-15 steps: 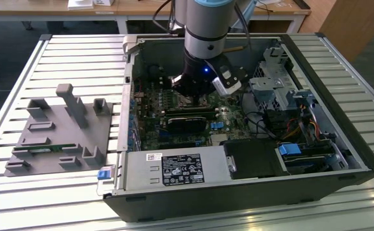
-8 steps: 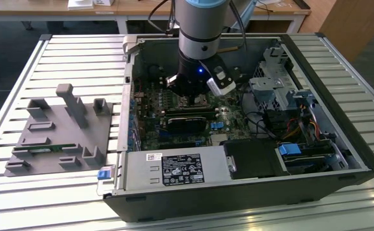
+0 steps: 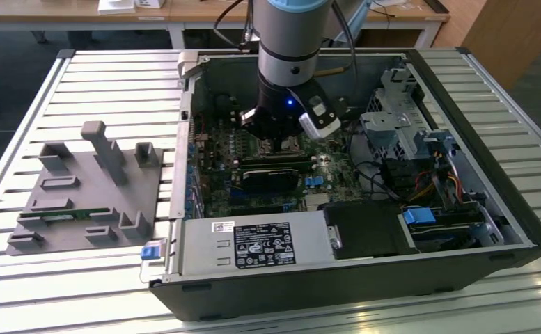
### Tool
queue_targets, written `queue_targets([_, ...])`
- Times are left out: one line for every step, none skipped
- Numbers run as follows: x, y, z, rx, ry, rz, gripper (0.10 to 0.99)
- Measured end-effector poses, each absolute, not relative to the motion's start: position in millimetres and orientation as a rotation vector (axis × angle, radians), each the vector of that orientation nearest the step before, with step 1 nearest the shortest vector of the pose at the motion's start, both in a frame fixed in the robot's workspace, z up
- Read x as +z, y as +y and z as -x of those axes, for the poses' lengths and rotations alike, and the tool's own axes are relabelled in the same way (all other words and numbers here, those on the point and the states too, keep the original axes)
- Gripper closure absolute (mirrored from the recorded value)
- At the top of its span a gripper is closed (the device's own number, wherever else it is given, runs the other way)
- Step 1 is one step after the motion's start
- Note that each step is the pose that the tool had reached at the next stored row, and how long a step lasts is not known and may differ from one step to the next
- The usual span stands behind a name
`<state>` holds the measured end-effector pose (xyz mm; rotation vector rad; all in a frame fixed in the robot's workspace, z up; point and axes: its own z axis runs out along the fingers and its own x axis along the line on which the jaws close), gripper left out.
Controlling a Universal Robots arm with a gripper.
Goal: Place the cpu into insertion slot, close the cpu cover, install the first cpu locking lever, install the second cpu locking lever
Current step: 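Install the second cpu locking lever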
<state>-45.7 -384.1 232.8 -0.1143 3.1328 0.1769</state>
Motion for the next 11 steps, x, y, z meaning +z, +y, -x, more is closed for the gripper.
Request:
queue_targets([232.7, -384.1, 46.5, 0.177, 3.133, 0.114, 0.980])
queue_targets([232.6, -384.1, 47.3, 0.178, 3.133, 0.114, 0.980])
queue_targets([232.6, -384.1, 48.6, 0.179, 3.133, 0.115, 0.980])
queue_targets([232.4, -384.1, 50.2, 0.180, 3.132, 0.115, 0.980])
queue_targets([232.2, -384.1, 51.2, 0.180, 3.132, 0.115, 0.980])
queue_targets([232.0, -384.1, 52.0, 0.180, 3.132, 0.115, 0.980])
queue_targets([231.6, -384.1, 52.4, 0.180, 3.132, 0.114, 0.980])
queue_targets([231.1, -384.1, 52.4, 0.180, 3.132, 0.115, 0.980])
queue_targets([230.5, -384.1, 52.6, 0.180, 3.132, 0.115, 0.980])
queue_targets([229.8, -384.1, 52.8, 0.180, 3.133, 0.115, 0.980])
queue_targets([228.8, -384.1, 52.8, 0.180, 3.132, 0.115, 0.980])
